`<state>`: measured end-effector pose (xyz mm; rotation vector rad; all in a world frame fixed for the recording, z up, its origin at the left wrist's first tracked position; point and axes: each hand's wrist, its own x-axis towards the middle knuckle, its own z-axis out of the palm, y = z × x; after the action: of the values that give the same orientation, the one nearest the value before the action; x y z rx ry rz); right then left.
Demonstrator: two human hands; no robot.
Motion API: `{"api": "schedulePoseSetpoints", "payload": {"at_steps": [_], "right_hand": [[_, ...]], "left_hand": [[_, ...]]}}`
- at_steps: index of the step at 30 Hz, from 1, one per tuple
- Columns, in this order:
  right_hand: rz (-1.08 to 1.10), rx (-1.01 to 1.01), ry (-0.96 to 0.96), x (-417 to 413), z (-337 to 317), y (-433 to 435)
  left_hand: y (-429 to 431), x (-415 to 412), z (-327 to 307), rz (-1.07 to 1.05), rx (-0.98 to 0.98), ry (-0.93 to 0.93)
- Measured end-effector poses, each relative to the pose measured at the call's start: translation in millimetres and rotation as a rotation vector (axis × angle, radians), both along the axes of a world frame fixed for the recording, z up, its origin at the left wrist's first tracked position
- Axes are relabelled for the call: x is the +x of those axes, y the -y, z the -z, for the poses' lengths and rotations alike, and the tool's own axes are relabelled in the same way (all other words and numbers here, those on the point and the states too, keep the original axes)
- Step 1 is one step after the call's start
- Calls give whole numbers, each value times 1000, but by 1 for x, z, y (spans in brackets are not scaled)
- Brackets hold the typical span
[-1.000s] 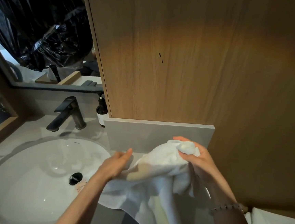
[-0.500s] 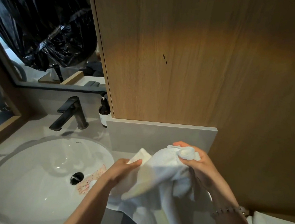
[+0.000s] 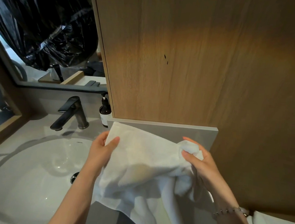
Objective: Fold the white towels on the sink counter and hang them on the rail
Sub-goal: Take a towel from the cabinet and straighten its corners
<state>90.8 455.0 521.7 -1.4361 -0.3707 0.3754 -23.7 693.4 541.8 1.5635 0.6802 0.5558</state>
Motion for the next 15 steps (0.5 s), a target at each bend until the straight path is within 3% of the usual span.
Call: {"api": "schedulePoseSetpoints", "payload": {"at_steps": [3, 7, 13, 15], "right_hand": [[202, -35, -49, 1, 5, -3], [399, 205, -250, 0, 1, -8], [457, -135, -205, -1, 4, -10], [476, -155, -178, -5, 0, -10]], "left_hand": [[-1, 1, -9, -93, 108, -1], [1, 2, -6, -190, 262, -38], [15, 2, -4, -346, 446, -36], [12, 2, -2, -413, 475, -42]]}}
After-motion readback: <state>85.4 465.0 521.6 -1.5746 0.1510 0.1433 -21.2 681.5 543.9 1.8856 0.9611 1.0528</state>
